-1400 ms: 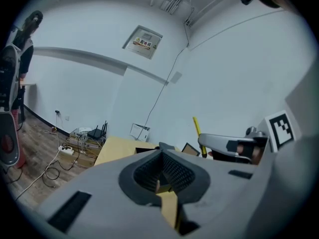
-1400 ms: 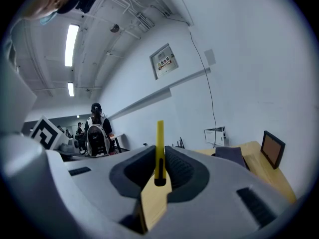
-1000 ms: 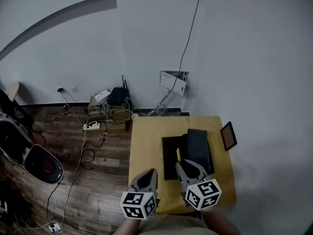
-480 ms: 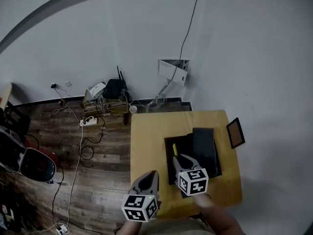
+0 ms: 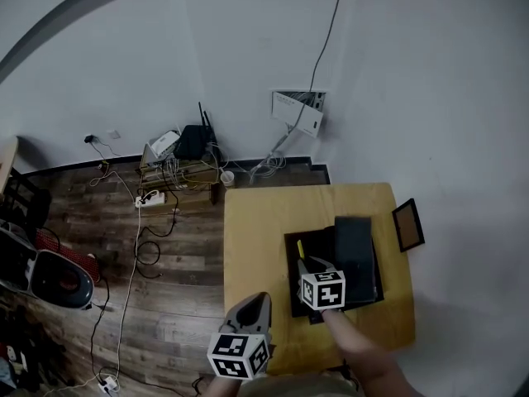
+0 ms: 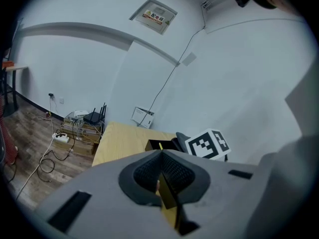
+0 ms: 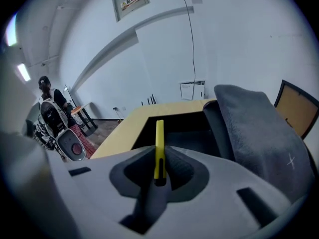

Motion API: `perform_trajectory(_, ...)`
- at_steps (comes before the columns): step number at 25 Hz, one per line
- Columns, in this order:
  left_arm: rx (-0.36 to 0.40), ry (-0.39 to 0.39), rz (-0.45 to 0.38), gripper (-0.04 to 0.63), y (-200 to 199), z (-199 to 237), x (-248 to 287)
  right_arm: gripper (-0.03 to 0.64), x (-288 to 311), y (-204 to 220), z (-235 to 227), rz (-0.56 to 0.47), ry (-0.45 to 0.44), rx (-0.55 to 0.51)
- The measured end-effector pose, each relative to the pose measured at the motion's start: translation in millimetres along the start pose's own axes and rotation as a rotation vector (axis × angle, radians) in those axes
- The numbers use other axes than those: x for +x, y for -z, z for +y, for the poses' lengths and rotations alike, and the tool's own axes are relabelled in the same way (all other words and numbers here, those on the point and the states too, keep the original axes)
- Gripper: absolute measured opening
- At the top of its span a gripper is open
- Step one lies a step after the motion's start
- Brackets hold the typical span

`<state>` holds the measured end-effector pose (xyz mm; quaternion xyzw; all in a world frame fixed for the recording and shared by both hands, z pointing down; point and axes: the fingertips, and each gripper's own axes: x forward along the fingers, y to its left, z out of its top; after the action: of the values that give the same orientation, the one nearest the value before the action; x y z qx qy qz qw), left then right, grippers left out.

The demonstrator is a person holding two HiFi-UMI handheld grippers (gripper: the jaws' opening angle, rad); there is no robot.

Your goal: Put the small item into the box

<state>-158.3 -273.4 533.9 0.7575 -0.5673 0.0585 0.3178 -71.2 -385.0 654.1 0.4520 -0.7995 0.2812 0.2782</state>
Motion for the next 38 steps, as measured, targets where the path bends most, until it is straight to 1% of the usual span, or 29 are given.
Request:
perform_trajectory(7, -0.015, -0.003, 0.003, 0.003, 2.9, 6.0, 0.8, 0.049, 23.6, 23.5, -10.7, 0.106, 0.044, 0.028)
perform_trajectory(10, -0.016, -0.008, 0.003, 0.003, 2.4, 9.0, -0.7, 0.049, 24.2, 23.2, -10.4, 0.114, 0.055, 0.019)
perform_trajectory(17, -0.018, -0.007, -0.003, 0.003, 3.9, 6.3, -5.4, 0.051, 23.4, 23.3, -8.9, 0.114, 0.044, 0.023)
perform_trajectory(18, -0.017, -0.006, -0.006, 0.003, 3.7, 5.0, -6.6, 0.073, 22.7, 23.4, -8.6, 0.112, 0.039, 0.028)
perform_trajectory(19, -0.016, -0.005, -0.009, 0.003, 4.0, 3.8, -7.9, 0.083, 21.7, 23.5, -8.7, 0.108, 0.036, 0.032)
perform_trajectory(23, -0.013, -0.013, -0.02, 0.003, 7.1, -0.2, -14.2, 0.083, 12.6, 19.9, -8.0, 0.082, 0.038, 0.03)
perform_trajectory(27, -0.004, -0.02, -0.033, 0.003, 6.5, -7.9, -24.4, 0.083, -5.9, 9.9, 2.8, 0.046, 0.022, 0.021)
perform_trajectory(34, 0.022, -0.021, -0.065, 0.003, 14.9, -40.9, -45.0, 0.083, -54.5, -1.1, 24.9, -0.051, -0.045, -0.008)
perform_trajectory(38, 0.02, -0.041, -0.087, 0.003, 23.1, -58.9, -62.6, 0.081, -92.4, 0.4, 36.0, -0.104, -0.082, -0.029)
